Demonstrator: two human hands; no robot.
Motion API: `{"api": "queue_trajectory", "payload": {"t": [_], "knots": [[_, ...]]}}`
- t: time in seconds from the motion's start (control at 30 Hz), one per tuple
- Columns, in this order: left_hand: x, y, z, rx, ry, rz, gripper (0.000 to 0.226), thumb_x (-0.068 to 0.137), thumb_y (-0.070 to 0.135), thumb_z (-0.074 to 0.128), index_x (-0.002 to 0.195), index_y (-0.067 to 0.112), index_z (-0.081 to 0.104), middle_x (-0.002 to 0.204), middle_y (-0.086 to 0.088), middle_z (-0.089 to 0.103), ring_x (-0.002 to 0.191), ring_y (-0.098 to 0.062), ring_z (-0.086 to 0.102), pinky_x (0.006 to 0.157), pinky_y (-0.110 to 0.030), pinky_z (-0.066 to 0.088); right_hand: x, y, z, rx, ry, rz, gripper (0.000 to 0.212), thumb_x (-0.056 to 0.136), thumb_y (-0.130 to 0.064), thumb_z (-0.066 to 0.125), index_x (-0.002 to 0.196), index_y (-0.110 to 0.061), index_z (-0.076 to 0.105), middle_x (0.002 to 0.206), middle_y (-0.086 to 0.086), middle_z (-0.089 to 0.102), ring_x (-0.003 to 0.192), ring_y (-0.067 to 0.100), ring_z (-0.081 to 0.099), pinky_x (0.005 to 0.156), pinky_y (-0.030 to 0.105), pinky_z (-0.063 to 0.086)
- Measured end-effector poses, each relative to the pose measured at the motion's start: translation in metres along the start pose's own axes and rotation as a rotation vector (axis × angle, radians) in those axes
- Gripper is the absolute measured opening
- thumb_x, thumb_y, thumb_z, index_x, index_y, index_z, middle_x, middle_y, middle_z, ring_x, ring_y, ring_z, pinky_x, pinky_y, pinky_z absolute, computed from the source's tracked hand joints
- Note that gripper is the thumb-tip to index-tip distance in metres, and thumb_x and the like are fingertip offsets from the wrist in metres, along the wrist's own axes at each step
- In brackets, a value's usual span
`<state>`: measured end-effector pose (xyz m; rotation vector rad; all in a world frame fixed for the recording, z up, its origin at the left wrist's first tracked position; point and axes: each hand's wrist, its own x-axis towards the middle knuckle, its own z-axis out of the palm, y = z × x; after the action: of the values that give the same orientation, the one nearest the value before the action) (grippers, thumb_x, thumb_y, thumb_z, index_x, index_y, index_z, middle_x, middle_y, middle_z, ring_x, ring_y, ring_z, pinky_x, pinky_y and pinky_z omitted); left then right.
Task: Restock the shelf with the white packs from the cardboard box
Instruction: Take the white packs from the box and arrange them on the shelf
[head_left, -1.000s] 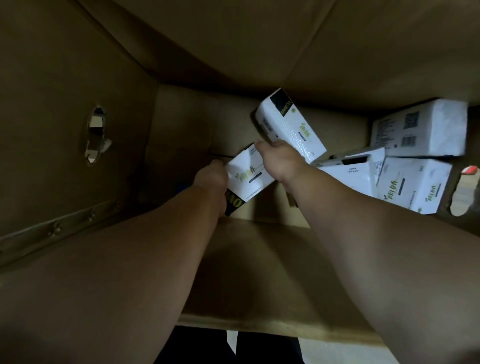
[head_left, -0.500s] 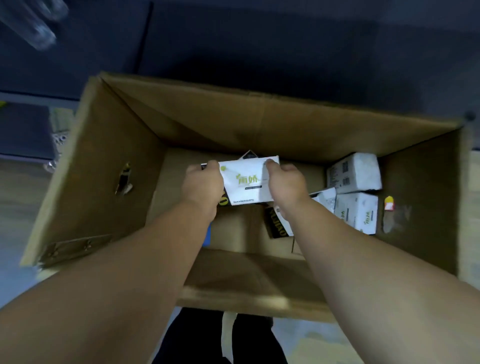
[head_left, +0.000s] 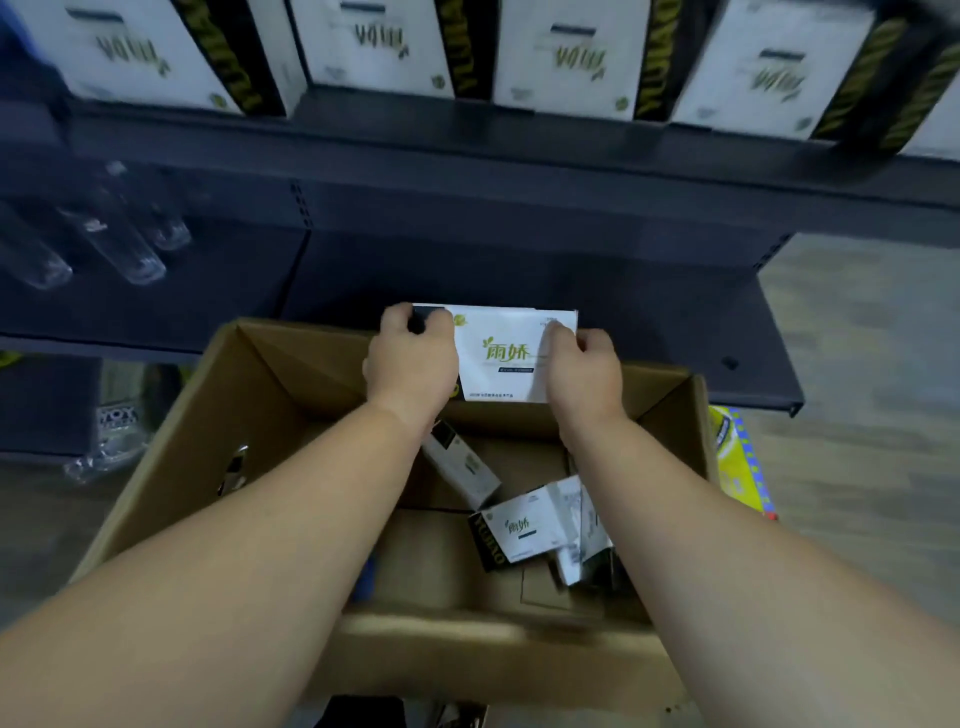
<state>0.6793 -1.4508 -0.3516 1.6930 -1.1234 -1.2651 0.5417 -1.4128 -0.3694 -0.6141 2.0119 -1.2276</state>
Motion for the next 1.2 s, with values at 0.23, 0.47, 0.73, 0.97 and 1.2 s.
{"api": "queue_trajectory", "payload": {"t": [0.23, 0.47, 0.73, 0.97, 1.2], "knots": [[-0.02, 0.049, -0.005, -0.042, -0.001, 0.195, 0.048, 0.092, 0.045, 0.048, 0.136, 0.028, 0.045, 0.122, 0.002, 0.057, 0.112, -0.02, 0.053, 0.083, -0.031, 0.047, -0.013, -0.049, -0.034, 0.07, 0.047, -0.171, 0.03, 0.082, -0.055, 0.049, 0.092, -0.027, 0.051, 0.113, 0.005, 0.059, 0.095, 0.021, 0.062, 0.085, 0.046, 0.054], [-0.035, 0.096, -0.012, -0.091, -0.01, 0.303, 0.024, 0.089, 0.045, 0.047, 0.113, 0.039, 0.048, 0.119, 0.006, 0.056, 0.113, -0.02, 0.051, 0.081, -0.032, 0.045, -0.025, -0.091, -0.056, 0.151, 0.07, -0.304, 0.02, 0.09, -0.046, 0.053, 0.092, -0.026, 0.051, 0.113, 0.005, 0.059, 0.094, 0.018, 0.061, 0.081, 0.041, 0.055], [-0.043, 0.143, -0.03, -0.182, 0.015, 0.39, 0.024, 0.092, 0.042, 0.047, 0.114, 0.035, 0.049, 0.12, 0.005, 0.054, 0.108, -0.018, 0.052, 0.072, -0.028, 0.04, -0.04, -0.142, -0.062, 0.194, 0.077, -0.445, 0.016, 0.091, -0.043, 0.054, 0.09, -0.027, 0.051, 0.113, 0.004, 0.058, 0.093, 0.017, 0.06, 0.077, 0.037, 0.054], [-0.042, 0.174, -0.048, -0.175, 0.05, 0.464, 0.048, 0.086, 0.049, 0.046, 0.131, 0.032, 0.046, 0.122, 0.0, 0.052, 0.108, -0.023, 0.054, 0.084, -0.04, 0.05, -0.048, -0.177, -0.056, 0.233, 0.06, -0.538, 0.013, 0.092, -0.04, 0.053, 0.091, -0.027, 0.053, 0.112, 0.005, 0.058, 0.087, 0.015, 0.055, 0.07, 0.029, 0.043], [-0.036, 0.189, -0.062, -0.124, 0.069, 0.501, 0.048, 0.093, 0.043, 0.047, 0.139, 0.027, 0.044, 0.128, 0.002, 0.036, 0.094, -0.013, 0.05, 0.079, -0.035, 0.046, -0.05, -0.19, -0.044, 0.211, 0.08, -0.559, 0.013, 0.092, -0.039, 0.051, 0.094, -0.026, 0.054, 0.113, 0.005, 0.058, 0.088, 0.016, 0.056, 0.071, 0.031, 0.046]]}}
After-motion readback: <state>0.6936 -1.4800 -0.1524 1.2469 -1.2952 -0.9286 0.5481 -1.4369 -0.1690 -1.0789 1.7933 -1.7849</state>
